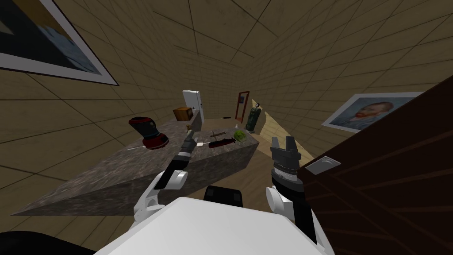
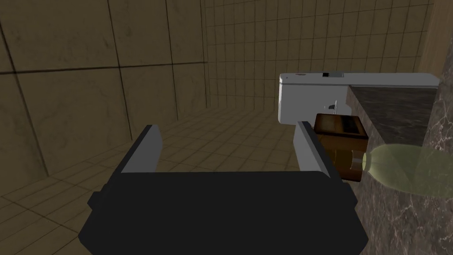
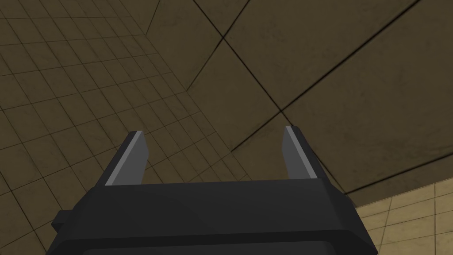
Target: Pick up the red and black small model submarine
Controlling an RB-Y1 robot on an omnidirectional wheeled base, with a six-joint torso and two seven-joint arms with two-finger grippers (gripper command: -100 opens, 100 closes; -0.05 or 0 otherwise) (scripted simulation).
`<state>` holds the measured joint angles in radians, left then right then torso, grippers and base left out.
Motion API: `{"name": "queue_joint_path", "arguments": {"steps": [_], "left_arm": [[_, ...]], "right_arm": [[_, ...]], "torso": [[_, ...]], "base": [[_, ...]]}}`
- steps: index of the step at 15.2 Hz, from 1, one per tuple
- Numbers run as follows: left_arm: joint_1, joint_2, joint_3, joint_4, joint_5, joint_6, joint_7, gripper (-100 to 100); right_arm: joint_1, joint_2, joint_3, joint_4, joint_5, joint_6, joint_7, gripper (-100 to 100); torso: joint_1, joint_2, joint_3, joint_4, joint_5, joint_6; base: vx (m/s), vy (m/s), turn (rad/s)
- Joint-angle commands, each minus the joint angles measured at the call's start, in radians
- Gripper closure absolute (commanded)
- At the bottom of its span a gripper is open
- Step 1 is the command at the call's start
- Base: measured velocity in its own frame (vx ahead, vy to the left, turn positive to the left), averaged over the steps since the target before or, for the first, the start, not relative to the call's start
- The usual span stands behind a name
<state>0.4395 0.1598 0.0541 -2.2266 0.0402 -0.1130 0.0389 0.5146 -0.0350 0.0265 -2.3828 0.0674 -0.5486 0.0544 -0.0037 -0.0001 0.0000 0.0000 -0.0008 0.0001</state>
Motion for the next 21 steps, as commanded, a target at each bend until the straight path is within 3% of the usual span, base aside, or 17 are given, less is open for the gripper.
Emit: {"name": "queue_joint_path", "arguments": {"steps": [1,2,3,6,7,9,10,13,14,16,17,20,21], "left_arm": [[-0.012,0.013,0.011,-0.001,0.011,0.050,0.021,-100],[-0.012,0.013,0.011,-0.001,0.011,0.065,0.021,-100],[-0.027,0.024,0.020,-0.001,0.024,0.089,0.046,-100],[-0.027,0.024,0.020,-0.001,0.024,0.131,0.046,-100],[-0.042,0.035,0.031,-0.002,0.037,0.167,0.073,-100],[-0.042,0.035,0.031,-0.002,0.037,0.200,0.073,-100],[-0.058,0.045,0.042,-0.002,0.052,0.226,0.101,-100],[-0.058,0.045,0.042,-0.002,0.052,0.271,0.101,-100],[-0.074,0.055,0.053,-0.002,0.067,0.307,0.130,-100],[-0.074,0.055,0.053,-0.002,0.067,0.346,0.130,-100],[-0.091,0.065,0.066,-0.001,0.083,0.369,0.160,-100],[-0.091,0.065,0.066,-0.001,0.083,0.422,0.160,-100],[-0.109,0.075,0.079,0.000,0.100,0.450,0.192,-100]], "right_arm": [[0.000,0.000,0.000,0.000,0.000,0.000,0.000,0],[0.000,0.000,0.000,0.000,0.000,0.000,0.000,0],[0.000,0.000,0.000,0.000,0.000,0.000,0.000,0],[0.000,0.000,0.000,0.000,0.000,0.000,0.000,0],[0.000,0.000,0.000,0.000,0.000,0.000,0.000,0],[0.000,0.000,0.000,0.000,0.000,0.000,0.000,0],[0.000,0.000,0.000,0.000,0.000,0.000,0.000,0],[0.000,0.000,0.000,0.000,0.000,0.000,0.000,0],[0.000,0.000,0.000,0.000,0.000,0.000,0.000,0],[0.000,0.000,0.000,0.000,0.000,0.000,0.000,0],[0.000,0.000,0.000,0.000,0.000,0.000,0.000,0],[0.000,0.000,0.000,0.000,0.000,0.000,0.000,0],[0.000,0.000,0.000,0.000,0.000,0.000,0.000,0]], "torso": [[0.000,0.000,0.000,0.000,0.000,0.000],[0.000,0.000,0.000,0.000,0.000,0.000],[0.001,0.000,0.000,0.000,0.000,0.000],[0.000,0.000,0.000,0.000,0.000,0.000],[0.001,0.000,0.000,0.000,0.000,0.000],[0.001,0.000,0.000,0.000,0.000,0.000],[0.001,0.000,0.000,0.000,0.000,0.000],[0.000,0.000,0.000,0.000,0.000,0.000],[0.001,0.000,0.000,0.000,0.000,0.000],[0.001,0.000,0.000,0.000,0.000,0.000],[0.001,0.000,0.000,0.000,0.000,0.000],[0.000,-0.001,0.000,0.000,0.000,0.000],[0.001,-0.001,0.000,0.000,0.000,0.000]], "base": [[-0.001,-0.049,-0.006],[0.001,-0.036,-0.001],[0.001,-0.047,-0.012],[0.001,-0.038,-0.005],[0.004,-0.032,-0.017],[0.004,-0.039,-0.015],[-0.001,-0.045,-0.021],[0.004,-0.041,-0.012],[0.004,-0.038,-0.033],[0.006,-0.042,-0.025],[0.011,-0.049,-0.044],[0.008,-0.040,-0.018],[0.011,-0.037,-0.053]]}}
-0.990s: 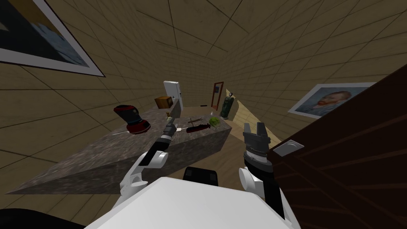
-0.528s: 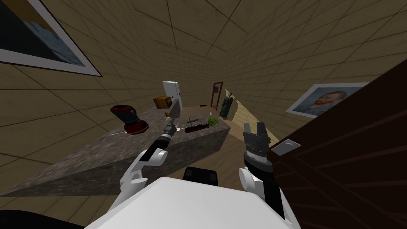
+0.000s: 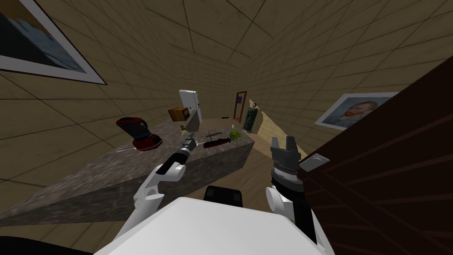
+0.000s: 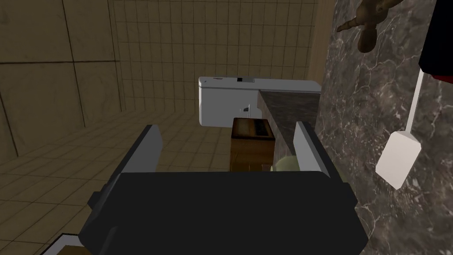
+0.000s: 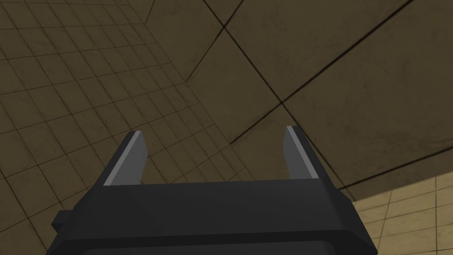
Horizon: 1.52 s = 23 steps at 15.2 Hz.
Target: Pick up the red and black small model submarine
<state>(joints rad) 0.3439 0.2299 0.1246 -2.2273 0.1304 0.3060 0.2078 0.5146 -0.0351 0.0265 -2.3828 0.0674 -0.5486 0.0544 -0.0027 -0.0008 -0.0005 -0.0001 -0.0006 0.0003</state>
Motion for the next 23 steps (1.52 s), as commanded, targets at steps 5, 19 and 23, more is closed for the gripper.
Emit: {"name": "queue_joint_path", "arguments": {"steps": [5,19,23], "left_arm": [[-0.031,0.015,0.022,0.003,0.028,0.130,0.055,-100],[-0.087,0.045,0.065,0.012,0.085,0.401,0.156,-100],[-0.105,0.056,0.080,0.017,0.105,0.481,0.190,-100]], "right_arm": [[0.000,0.000,0.000,0.000,0.000,0.000,0.000,0],[0.000,0.000,0.000,0.000,0.000,0.000,0.000,0],[0.000,0.000,0.000,0.000,0.000,0.000,0.000,0]], "torso": [[0.000,0.000,0.000,0.000,0.000,0.000],[0.000,-0.001,0.000,0.000,0.000,0.000],[0.000,0.000,0.000,0.000,0.000,0.000]], "base": [[0.010,-0.039,-0.041],[0.014,-0.033,-0.041],[0.016,-0.030,-0.056]]}}
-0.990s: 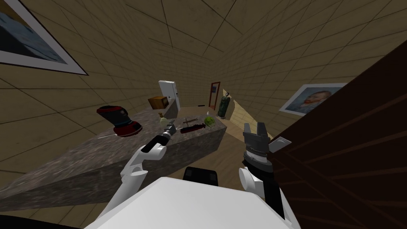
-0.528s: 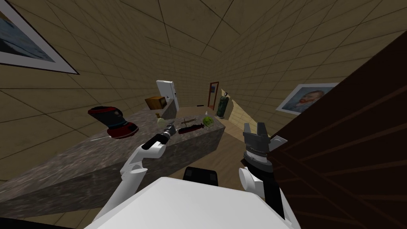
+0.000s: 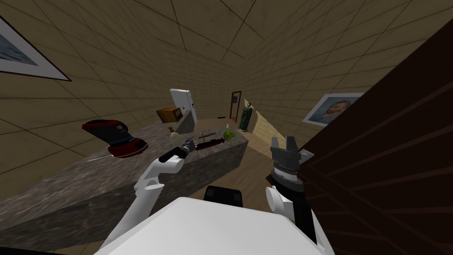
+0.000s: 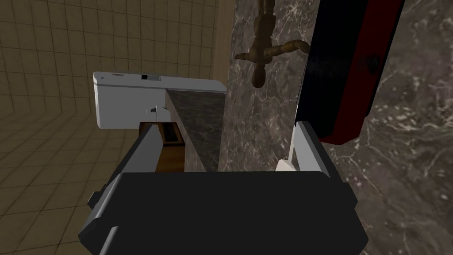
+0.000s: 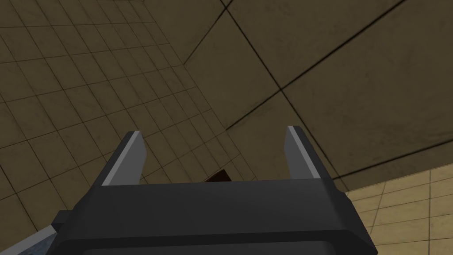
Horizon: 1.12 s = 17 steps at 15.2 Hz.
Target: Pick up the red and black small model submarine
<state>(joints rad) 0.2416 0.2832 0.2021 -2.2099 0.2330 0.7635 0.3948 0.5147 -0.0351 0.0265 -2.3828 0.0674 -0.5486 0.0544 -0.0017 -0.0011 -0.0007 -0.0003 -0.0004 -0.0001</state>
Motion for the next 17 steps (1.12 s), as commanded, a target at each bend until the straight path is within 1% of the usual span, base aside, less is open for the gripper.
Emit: {"name": "queue_joint_path", "arguments": {"steps": [1,4,5,7,8,9,11,12,13,15,16,17], "left_arm": [[-0.022,0.014,0.017,0.006,0.022,0.050,0.036,-100],[-0.022,0.014,0.017,0.006,0.022,0.103,0.036,-100],[-0.040,0.026,0.032,0.014,0.043,0.130,0.070,-100],[-0.040,0.026,0.032,0.014,0.043,0.171,0.070,-100],[-0.040,0.026,0.032,0.014,0.043,0.181,0.070,-100],[-0.058,0.039,0.047,0.023,0.063,0.209,0.103,-100],[-0.058,0.039,0.047,0.023,0.063,0.247,0.103,-100],[-0.058,0.039,0.047,0.023,0.063,0.256,0.103,-100],[-0.076,0.052,0.062,0.033,0.083,0.285,0.135,-100],[-0.076,0.052,0.062,0.033,0.083,0.326,0.135,-100],[-0.076,0.052,0.062,0.033,0.083,0.330,0.135,-100],[-0.093,0.066,0.077,0.043,0.103,0.360,0.166,-100]], "right_arm": [[0.000,0.000,0.000,0.000,0.000,0.000,0.000,0],[0.000,0.000,0.000,0.000,0.000,0.000,0.000,0],[0.000,0.000,0.000,0.000,0.000,0.000,0.000,0],[0.000,0.000,0.000,0.000,0.000,0.000,0.000,0],[0.000,0.000,0.000,0.000,0.000,0.000,0.000,0],[0.000,0.000,0.000,0.000,0.000,0.000,0.000,0],[0.000,0.000,0.000,0.000,0.000,0.000,0.000,0],[0.000,0.000,0.000,0.000,0.000,0.000,0.000,0],[0.000,0.000,0.000,0.000,0.000,0.000,0.000,0],[0.000,0.000,0.000,0.000,0.000,0.000,0.000,0],[0.000,0.000,0.000,0.000,0.000,0.000,0.000,0],[0.000,0.000,0.000,0.000,0.000,0.000,0.000,0]], "torso": [[0.000,0.000,0.000,0.000,0.000,0.000],[0.000,-0.001,0.000,0.000,0.000,0.000],[0.000,0.000,0.000,0.000,0.000,0.000],[-0.001,-0.001,0.000,0.000,0.000,0.000],[-0.001,-0.001,0.000,0.000,0.000,0.000],[0.000,0.000,0.000,0.000,0.000,0.000],[0.000,-0.001,0.000,0.000,0.000,0.000],[0.000,-0.001,0.000,0.000,0.000,0.000],[0.000,0.000,0.000,0.000,0.000,0.000],[0.000,-0.001,-0.001,0.000,0.000,0.001],[0.000,-0.001,0.000,0.000,0.000,0.000],[0.000,0.000,0.000,0.000,0.000,0.000]], "base": [[0.024,-0.025,-0.103],[0.021,-0.025,-0.048],[0.022,-0.033,-0.083],[0.025,-0.034,-0.089],[0.014,-0.016,-0.007],[0.027,-0.025,-0.096],[0.029,-0.024,-0.089],[0.014,-0.013,-0.001],[0.025,-0.024,-0.094],[0.028,-0.024,-0.104],[0.014,-0.012,0.002],[0.024,-0.020,-0.098]]}}
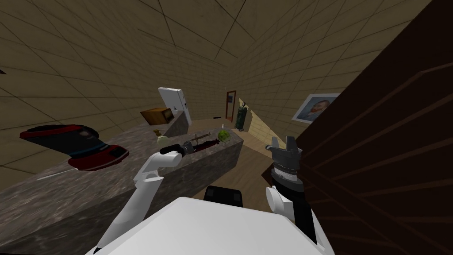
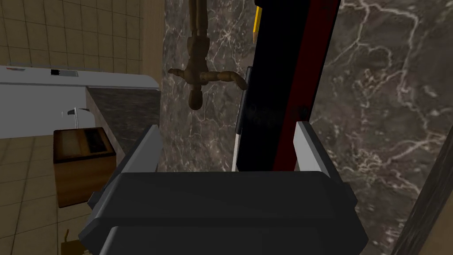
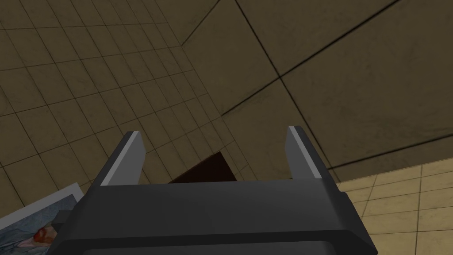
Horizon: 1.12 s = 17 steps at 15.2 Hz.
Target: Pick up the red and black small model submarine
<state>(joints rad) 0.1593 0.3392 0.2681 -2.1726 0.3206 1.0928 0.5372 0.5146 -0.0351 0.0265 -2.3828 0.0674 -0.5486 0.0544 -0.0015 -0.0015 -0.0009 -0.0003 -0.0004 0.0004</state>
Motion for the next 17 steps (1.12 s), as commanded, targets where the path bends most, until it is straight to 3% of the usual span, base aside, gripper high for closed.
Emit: {"name": "queue_joint_path", "arguments": {"steps": [1,2,3,5,6,9,10,12,13,15,16,17], "left_arm": [[-0.011,0.010,0.011,0.006,0.015,0.050,0.024,-100],[-0.011,0.010,0.011,0.006,0.015,0.071,0.024,-100],[-0.028,0.025,0.026,0.017,0.035,0.095,0.054,-100],[-0.028,0.025,0.026,0.017,0.035,0.139,0.054,-100],[-0.044,0.040,0.040,0.029,0.054,0.162,0.084,-100],[-0.044,0.040,0.040,0.029,0.054,0.205,0.084,-100],[-0.059,0.056,0.054,0.040,0.073,0.240,0.112,-100],[-0.059,0.056,0.054,0.040,0.073,0.267,0.112,-100],[-0.074,0.073,0.067,0.051,0.091,0.298,0.140,-100],[-0.074,0.073,0.067,0.051,0.091,0.327,0.140,-100],[-0.088,0.090,0.080,0.063,0.109,0.356,0.166,-100],[-0.088,0.090,0.080,0.063,0.109,0.374,0.166,-100]], "right_arm": [[0.000,0.000,0.000,0.000,0.000,0.000,0.000,0],[0.000,0.000,0.000,0.000,0.000,0.000,0.000,0],[0.000,0.000,0.000,0.000,0.000,0.000,0.000,0],[0.000,0.000,0.000,0.000,0.000,0.000,0.000,0],[0.000,0.000,0.000,0.000,0.000,0.000,0.000,0],[0.000,0.000,0.000,0.000,0.000,0.000,0.000,0],[0.000,0.000,0.000,0.000,0.000,0.000,0.000,0],[0.000,0.000,0.000,0.000,0.000,0.000,0.000,0],[0.000,0.000,0.000,0.000,0.000,0.000,0.000,0],[0.000,0.000,0.000,0.000,0.000,0.000,0.000,0],[0.000,0.000,0.000,0.000,0.000,0.000,0.000,0],[0.000,0.000,0.000,0.000,0.000,0.000,0.000,0]], "torso": [[0.000,0.000,0.000,0.000,0.000,0.000],[0.000,0.000,0.000,0.000,0.000,0.000],[0.000,0.000,0.000,0.000,0.000,0.000],[-0.001,-0.001,-0.001,0.000,0.000,0.000],[0.000,-0.001,0.000,0.000,0.000,0.000],[0.000,-0.001,-0.001,0.000,0.000,0.000],[0.001,0.000,0.000,0.000,0.000,-0.001],[0.000,0.000,0.000,0.000,0.000,0.000],[0.001,0.000,0.000,0.000,0.000,0.000],[0.001,-0.001,-0.001,0.000,0.000,0.000],[0.001,-0.001,0.000,0.000,0.000,0.000],[0.001,-0.001,-0.001,0.000,0.000,0.000]], "base": [[0.032,-0.024,-0.141],[0.025,-0.016,-0.066],[0.036,-0.027,-0.143],[0.035,-0.020,-0.089],[0.038,-0.020,-0.121],[0.033,-0.011,-0.062],[0.024,-0.011,-0.112],[0.026,-0.008,-0.111],[0.035,-0.008,-0.132],[0.037,-0.007,-0.107],[0.037,-0.007,-0.100],[0.042,-0.008,-0.142]]}}
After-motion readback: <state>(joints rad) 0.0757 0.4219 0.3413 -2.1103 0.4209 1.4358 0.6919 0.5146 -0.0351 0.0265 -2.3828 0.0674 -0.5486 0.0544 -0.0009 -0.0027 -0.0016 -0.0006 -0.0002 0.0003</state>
